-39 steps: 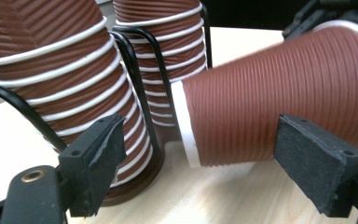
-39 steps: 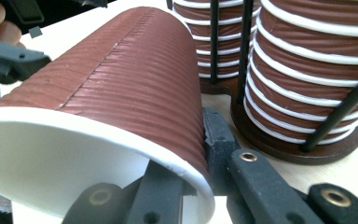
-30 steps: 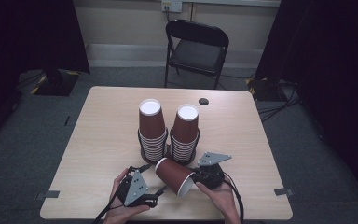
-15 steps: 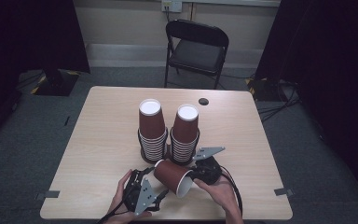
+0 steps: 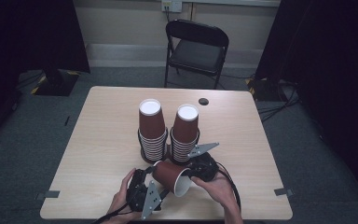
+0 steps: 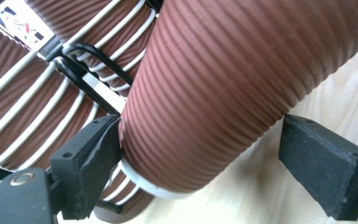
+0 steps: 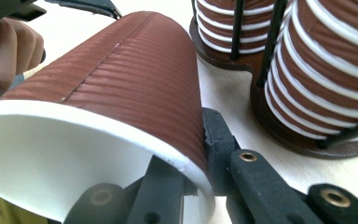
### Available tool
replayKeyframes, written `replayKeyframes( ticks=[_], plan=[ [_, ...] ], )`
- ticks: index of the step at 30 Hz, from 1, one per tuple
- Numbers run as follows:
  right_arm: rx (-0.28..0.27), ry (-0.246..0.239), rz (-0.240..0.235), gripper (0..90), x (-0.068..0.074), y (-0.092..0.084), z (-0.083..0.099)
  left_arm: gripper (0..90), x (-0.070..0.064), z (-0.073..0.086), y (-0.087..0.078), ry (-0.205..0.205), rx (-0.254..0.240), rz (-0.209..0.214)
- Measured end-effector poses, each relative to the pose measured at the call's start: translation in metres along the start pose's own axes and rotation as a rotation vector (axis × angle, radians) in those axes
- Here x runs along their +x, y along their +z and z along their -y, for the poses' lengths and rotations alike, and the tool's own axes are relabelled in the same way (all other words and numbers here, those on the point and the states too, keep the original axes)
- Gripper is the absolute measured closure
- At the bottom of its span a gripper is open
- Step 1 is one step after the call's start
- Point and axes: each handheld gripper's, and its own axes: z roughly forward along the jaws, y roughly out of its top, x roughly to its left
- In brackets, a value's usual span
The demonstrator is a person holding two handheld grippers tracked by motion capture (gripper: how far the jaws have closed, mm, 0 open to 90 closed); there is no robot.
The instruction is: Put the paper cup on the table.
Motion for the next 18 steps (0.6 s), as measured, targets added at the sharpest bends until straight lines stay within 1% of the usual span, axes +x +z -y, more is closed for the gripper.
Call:
replayKeyframes(
  ticks=[1,2,4,7,8,9,10,11,14,16,18],
  plan=[
    [-0.002,0.004,-0.002,85.9,0.0,0.0,-0.002,12.3,0.0,-0.001,0.0,0.01,0.004,-0.005],
    [0.001,0.004,-0.004,86.0,0.0,0.001,-0.004,11.9,0.002,-0.002,0.0,0.02,0.01,0.002],
    [0.005,0.005,-0.003,86.0,0.001,0.002,-0.007,11.4,0.003,-0.002,0.001,0.024,0.011,-0.003],
    [0.005,0.007,-0.005,86.1,0.001,0.002,-0.009,11.1,0.006,-0.002,0.001,0.025,0.015,0.007],
    [0.008,0.009,-0.003,86.1,0.001,0.003,-0.01,11.0,0.006,-0.002,0.001,0.031,0.023,0.007],
    [0.009,0.01,-0.003,86.1,0.001,0.003,-0.01,11.0,0.007,-0.003,0.002,0.05,0.014,0.012],
    [0.007,0.013,-0.009,86.2,0.001,0.004,-0.011,10.7,0.006,-0.004,0.002,0.045,0.018,0.015],
    [0.008,0.014,-0.016,86.2,0.001,0.005,-0.011,9.9,0.005,-0.005,0.003,0.05,0.033,0.02],
    [0.018,0.011,-0.019,86.5,0.002,0.007,-0.012,9.8,0.004,-0.006,0.006,0.061,0.039,0.024],
    [0.016,0.014,-0.029,86.6,0.003,0.009,-0.012,8.4,0.003,-0.007,0.008,0.05,0.036,0.031],
    [0.016,0.008,-0.038,86.7,0.004,0.01,-0.012,8.2,0.003,-0.009,0.009,0.049,0.044,0.035]
  ],
)
